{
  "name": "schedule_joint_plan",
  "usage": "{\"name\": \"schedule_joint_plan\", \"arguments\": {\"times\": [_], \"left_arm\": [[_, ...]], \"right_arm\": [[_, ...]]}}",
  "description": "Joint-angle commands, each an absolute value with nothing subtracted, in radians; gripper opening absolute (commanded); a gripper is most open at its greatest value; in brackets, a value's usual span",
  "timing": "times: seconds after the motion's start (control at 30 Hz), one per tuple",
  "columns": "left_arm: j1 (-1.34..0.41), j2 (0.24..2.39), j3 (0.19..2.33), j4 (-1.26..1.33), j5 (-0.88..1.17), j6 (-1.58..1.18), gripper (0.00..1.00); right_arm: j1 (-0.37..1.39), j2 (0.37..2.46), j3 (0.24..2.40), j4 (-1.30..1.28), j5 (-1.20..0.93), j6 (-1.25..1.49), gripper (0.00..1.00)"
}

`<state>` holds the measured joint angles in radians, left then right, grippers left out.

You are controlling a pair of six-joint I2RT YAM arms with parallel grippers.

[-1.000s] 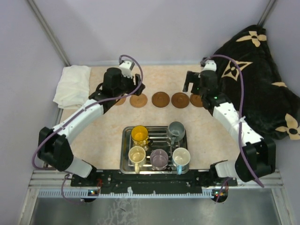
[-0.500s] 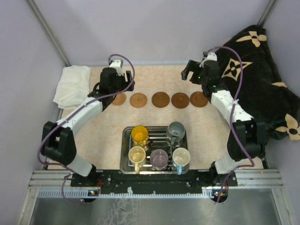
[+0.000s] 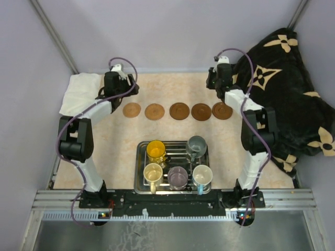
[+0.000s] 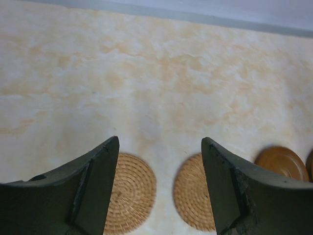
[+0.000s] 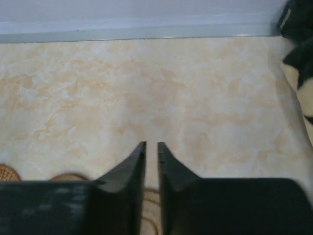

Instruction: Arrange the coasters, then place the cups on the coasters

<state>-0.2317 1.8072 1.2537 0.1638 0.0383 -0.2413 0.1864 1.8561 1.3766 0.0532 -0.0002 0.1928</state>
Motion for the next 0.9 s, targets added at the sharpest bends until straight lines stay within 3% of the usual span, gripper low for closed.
{"name": "schedule_joint_plan", "arguments": {"times": [0.0,0.07,0.23,0.53,0.67,0.87], "left_arm": [[-0.188,1.886,1.368,0.194,0.072,-0.307,0.74],[-0.187,1.947,1.452,0.132,0.054,-0.303,0.74],[-0.186,2.038,1.583,0.026,0.046,-0.347,0.71],[-0.187,2.118,1.752,-0.105,0.205,-0.277,0.68],[-0.187,2.092,1.696,-0.109,0.283,-0.280,0.65],[-0.187,1.915,1.443,0.024,0.340,-0.305,0.66]], "right_arm": [[0.150,2.012,1.605,0.091,-0.075,0.220,0.06],[0.122,2.074,1.664,0.106,-0.134,0.275,0.00],[0.098,2.184,1.816,0.049,-0.197,0.284,0.00],[0.085,2.178,1.788,0.021,-0.206,0.285,0.00],[0.124,2.149,1.745,0.008,-0.217,0.272,0.00],[0.188,2.022,1.684,-0.117,-0.129,0.192,0.03]]}}
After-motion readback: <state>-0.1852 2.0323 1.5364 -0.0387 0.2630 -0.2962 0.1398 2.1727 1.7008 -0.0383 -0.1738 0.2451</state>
